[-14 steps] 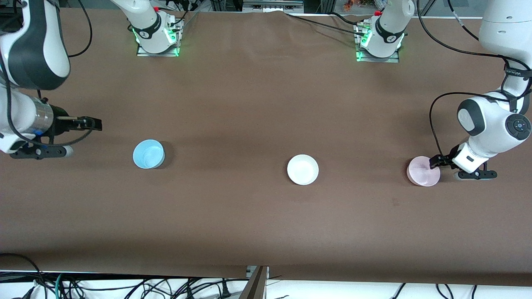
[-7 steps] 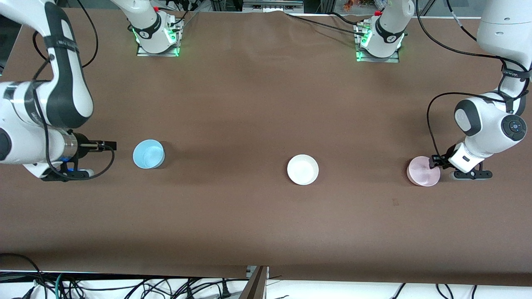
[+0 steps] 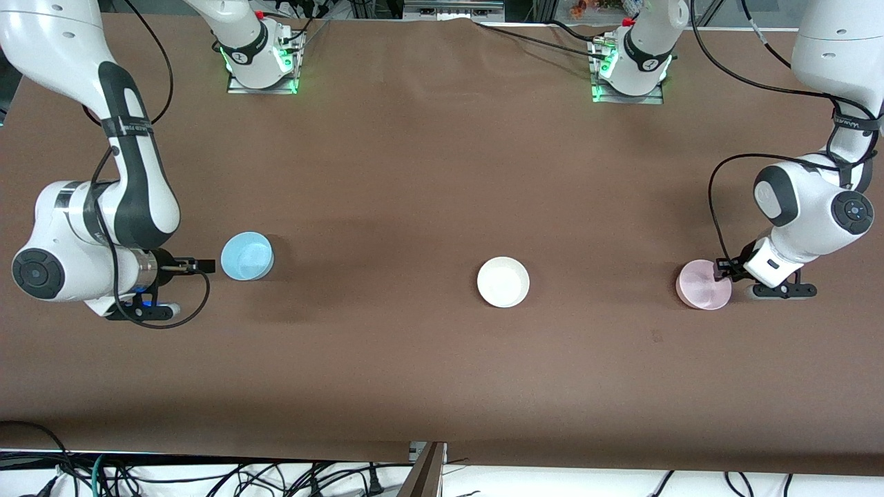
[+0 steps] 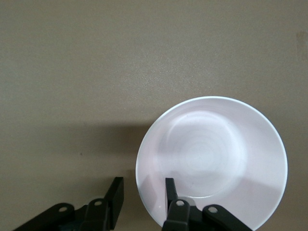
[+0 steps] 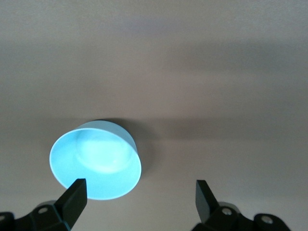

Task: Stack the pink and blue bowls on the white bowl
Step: 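Close the left gripper on the pink rim while the right gripper grips the blue rim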

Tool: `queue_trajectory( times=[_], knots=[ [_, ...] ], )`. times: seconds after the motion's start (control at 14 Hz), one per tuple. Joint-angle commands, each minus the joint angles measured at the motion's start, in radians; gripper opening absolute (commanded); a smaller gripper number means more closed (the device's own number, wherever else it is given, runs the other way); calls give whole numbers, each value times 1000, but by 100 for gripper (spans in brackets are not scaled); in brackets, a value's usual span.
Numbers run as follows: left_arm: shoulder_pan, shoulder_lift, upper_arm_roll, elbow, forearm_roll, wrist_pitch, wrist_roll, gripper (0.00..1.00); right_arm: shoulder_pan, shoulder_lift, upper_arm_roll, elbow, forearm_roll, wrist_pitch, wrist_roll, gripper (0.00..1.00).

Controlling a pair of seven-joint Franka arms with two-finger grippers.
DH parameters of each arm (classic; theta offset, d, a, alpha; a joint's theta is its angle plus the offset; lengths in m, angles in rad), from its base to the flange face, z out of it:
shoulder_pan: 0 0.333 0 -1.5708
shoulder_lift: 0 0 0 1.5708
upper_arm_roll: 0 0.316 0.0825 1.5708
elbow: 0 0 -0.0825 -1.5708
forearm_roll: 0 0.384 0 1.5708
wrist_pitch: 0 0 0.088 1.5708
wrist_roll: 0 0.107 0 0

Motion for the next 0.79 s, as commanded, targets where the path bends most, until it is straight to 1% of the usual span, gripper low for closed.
queue_trajectory(
  times=[0.0, 0.14, 0.29, 0.5, 0.71],
  knots=[
    [-5, -3, 1, 0, -28, 10, 33, 37, -11, -6, 7, -56, 19, 59, -1, 100],
    [-5, -5, 1, 0, -28, 10, 34, 36, -11, -6, 7, -99, 20, 109, -1, 100],
    [-5, -5, 1, 3, -28, 10, 34, 33, -11, -6, 8, -116, 23, 123, -5, 100],
    [-5, -5, 1, 3, -26, 10, 42, 29, -14, -6, 8, -157, 76, 162, -14, 100],
    [-3, -5, 0, 4, -26, 10, 51, 26, -15, -9, 8, -197, 86, 212, -14, 100]
  ],
)
